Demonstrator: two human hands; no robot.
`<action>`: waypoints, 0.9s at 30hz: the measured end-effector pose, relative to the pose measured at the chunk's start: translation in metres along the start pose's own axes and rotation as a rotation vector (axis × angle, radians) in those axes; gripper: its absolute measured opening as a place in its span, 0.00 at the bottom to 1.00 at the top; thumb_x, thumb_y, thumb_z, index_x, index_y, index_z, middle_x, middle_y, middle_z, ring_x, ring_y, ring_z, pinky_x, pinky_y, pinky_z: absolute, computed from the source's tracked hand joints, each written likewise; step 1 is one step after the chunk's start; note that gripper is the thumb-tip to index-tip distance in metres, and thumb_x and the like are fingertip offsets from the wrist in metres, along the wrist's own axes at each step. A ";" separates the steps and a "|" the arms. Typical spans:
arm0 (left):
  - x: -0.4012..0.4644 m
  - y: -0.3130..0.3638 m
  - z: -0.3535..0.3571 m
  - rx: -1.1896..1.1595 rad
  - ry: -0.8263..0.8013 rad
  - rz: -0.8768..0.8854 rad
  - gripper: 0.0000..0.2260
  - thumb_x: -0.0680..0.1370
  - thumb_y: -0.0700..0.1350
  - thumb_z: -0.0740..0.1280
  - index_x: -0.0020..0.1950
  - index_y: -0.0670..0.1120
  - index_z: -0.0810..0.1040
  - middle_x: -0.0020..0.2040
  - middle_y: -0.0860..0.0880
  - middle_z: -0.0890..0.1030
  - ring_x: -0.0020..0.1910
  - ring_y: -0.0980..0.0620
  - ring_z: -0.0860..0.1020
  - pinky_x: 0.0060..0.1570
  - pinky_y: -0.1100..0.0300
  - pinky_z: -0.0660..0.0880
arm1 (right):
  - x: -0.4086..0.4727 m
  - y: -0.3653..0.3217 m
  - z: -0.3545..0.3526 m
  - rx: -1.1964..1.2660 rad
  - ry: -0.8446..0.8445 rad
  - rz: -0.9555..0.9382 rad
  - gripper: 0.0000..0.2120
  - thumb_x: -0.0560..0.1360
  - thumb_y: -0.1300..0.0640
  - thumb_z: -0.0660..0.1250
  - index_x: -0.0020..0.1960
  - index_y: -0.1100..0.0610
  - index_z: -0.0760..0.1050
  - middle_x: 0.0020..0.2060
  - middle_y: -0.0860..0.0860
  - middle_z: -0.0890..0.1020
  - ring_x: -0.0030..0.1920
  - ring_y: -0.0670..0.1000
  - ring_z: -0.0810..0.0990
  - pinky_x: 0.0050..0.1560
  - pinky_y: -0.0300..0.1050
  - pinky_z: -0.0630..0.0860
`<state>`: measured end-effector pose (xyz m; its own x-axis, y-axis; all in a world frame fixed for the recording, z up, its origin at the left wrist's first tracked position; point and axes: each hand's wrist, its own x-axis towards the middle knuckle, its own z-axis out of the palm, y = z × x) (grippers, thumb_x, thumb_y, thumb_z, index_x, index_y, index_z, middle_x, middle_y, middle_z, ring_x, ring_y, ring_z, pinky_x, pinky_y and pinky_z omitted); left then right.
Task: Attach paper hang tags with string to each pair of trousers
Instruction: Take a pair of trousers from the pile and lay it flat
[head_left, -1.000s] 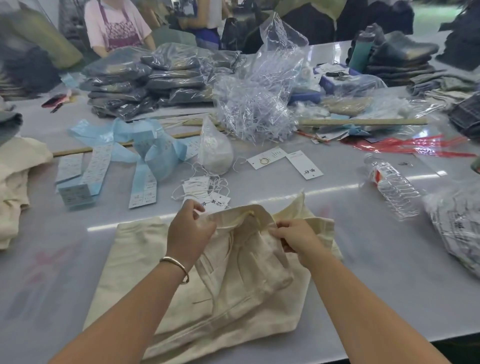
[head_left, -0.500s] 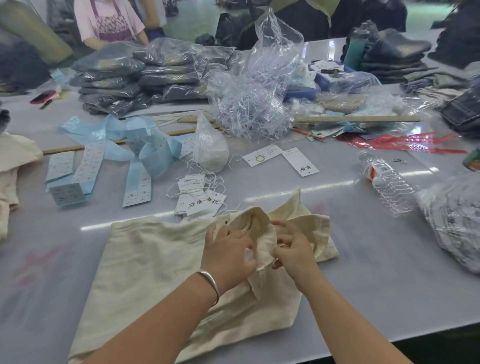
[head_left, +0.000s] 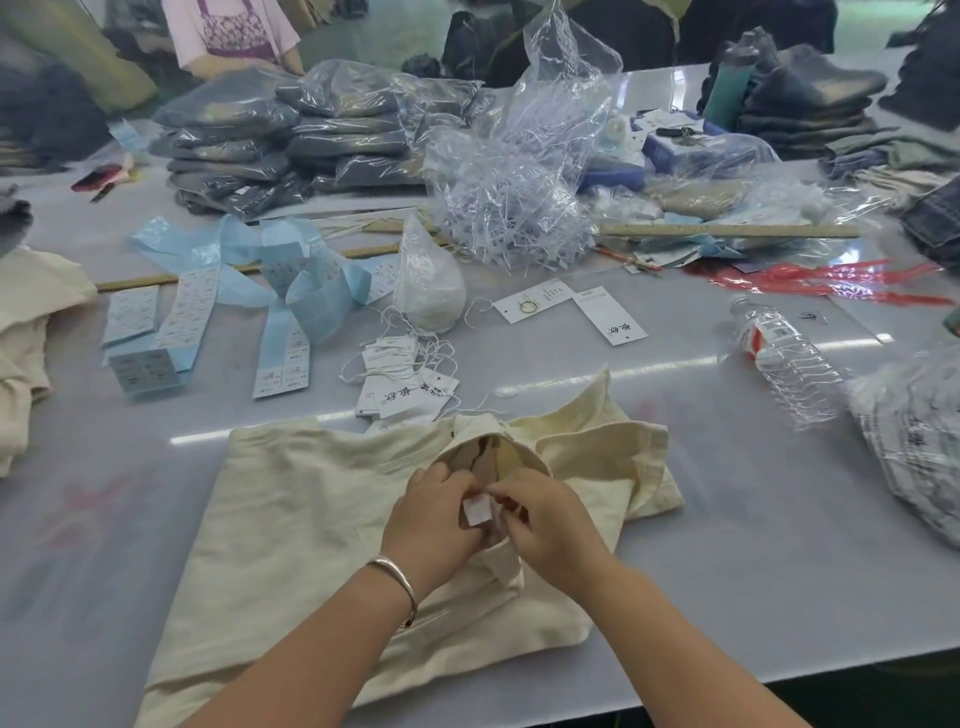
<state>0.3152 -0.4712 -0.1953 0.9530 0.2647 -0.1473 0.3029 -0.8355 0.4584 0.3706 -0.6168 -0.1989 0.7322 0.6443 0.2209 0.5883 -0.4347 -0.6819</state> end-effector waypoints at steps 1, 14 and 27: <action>0.000 0.000 0.001 0.018 0.008 0.001 0.10 0.72 0.49 0.69 0.52 0.49 0.77 0.50 0.52 0.70 0.55 0.48 0.68 0.51 0.53 0.71 | 0.002 0.003 0.002 -0.001 -0.090 0.082 0.17 0.72 0.65 0.64 0.60 0.60 0.79 0.49 0.54 0.81 0.50 0.54 0.79 0.50 0.44 0.75; -0.004 0.003 0.005 -0.094 -0.038 0.133 0.18 0.75 0.42 0.64 0.58 0.63 0.81 0.50 0.54 0.66 0.53 0.54 0.62 0.60 0.60 0.65 | 0.002 0.025 -0.018 0.620 -0.154 0.561 0.15 0.66 0.69 0.75 0.50 0.59 0.79 0.39 0.54 0.83 0.38 0.51 0.82 0.43 0.46 0.80; -0.008 -0.001 0.004 -0.140 0.195 0.278 0.13 0.66 0.46 0.75 0.49 0.55 0.86 0.47 0.53 0.74 0.49 0.54 0.69 0.52 0.66 0.68 | -0.009 0.030 -0.018 1.090 -0.218 0.605 0.13 0.68 0.76 0.70 0.50 0.65 0.82 0.45 0.64 0.84 0.44 0.58 0.84 0.43 0.49 0.81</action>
<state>0.3073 -0.4741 -0.1979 0.9774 0.1348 0.1630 0.0170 -0.8180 0.5750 0.3874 -0.6466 -0.2089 0.6520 0.6593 -0.3745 -0.4831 -0.0194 -0.8753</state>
